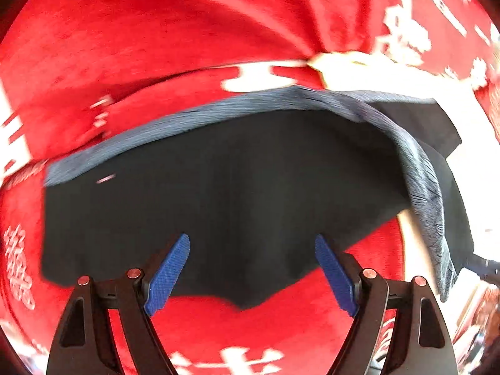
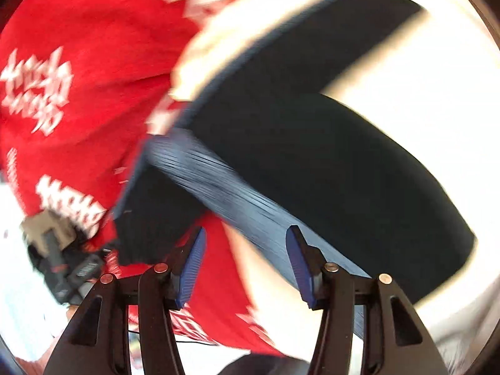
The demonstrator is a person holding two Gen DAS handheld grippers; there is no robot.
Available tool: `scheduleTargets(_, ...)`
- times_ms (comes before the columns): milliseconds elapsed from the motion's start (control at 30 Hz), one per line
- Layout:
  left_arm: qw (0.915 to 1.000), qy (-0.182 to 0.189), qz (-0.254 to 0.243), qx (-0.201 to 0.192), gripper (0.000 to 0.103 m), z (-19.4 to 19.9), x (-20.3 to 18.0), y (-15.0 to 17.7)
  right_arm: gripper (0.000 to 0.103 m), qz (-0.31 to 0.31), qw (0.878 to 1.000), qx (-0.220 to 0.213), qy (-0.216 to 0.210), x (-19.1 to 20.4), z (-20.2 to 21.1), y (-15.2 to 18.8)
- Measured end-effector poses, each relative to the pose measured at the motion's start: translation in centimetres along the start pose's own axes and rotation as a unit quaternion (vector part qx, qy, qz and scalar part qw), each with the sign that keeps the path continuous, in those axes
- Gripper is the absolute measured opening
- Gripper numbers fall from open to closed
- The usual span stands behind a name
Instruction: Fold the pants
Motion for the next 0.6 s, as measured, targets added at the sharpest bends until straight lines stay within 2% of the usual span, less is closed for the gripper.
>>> scheduleTargets(133, 0.9996, 0.025, 0.013, -0.006, 0.084, -1.3, -2.0, -1.1, 0.057, -0.065, 0.997, -0.040, 0.030, -7.0, 2.7, 2.5)
scheduleTargets(233, 1.0000, 0.007, -0.001, -0.001, 0.084, -3.0, -3.3, -1.4, 0.057, -0.108, 0.993, -0.043, 0.025, -10.3, 2.3, 4.1)
scheduleTargets(367, 0.9999, -0.003, -0.011, 0.001, 0.084, -4.8, -3.3, -1.3, 0.057, -0.124, 0.991, -0.037, -0.023, -11.6, 0.4, 5.1)
scheduleTargets(433, 0.9997, -0.012, -0.017, 0.010, 0.084, -5.5, -3.6, -1.3, 0.057, -0.131, 0.990, -0.014, -0.054, -11.2, -1.4, 5.1)
scheduleTargets(467, 0.9997, -0.015, -0.017, 0.011, 0.084, -5.6, -3.7, -1.3, 0.054, -0.135, 0.989, -0.007, -0.062, -11.0, -1.9, 5.0)
scheduleTargets(500, 0.9996, -0.020, -0.015, 0.015, 0.084, -5.4, -3.8, -1.5, 0.043, -0.132, 0.989, -0.007, -0.065, -10.8, -1.9, 4.9)
scheduleTargets(533, 0.9995, -0.023, -0.014, 0.018, 0.084, -5.3, -3.9, -1.6, 0.013, -0.125, 0.989, -0.003, -0.079, -10.3, -1.4, 4.6)
scheduleTargets(600, 0.9992, -0.030, -0.008, 0.025, 0.084, -5.0, -4.0, -2.1, 0.013, -0.115, 0.989, -0.017, -0.095, -9.0, 0.5, 3.6)
Point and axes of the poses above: each gripper's, at about its wrist camera, not at the fingertips, and z roughly against the way its jaws point, x to its left, y to its underside, the point moved 1 cm from there along -z, roughly the way its jaws point, and after that the axes turned 12 degrees about -z, right-handed, at the moved point
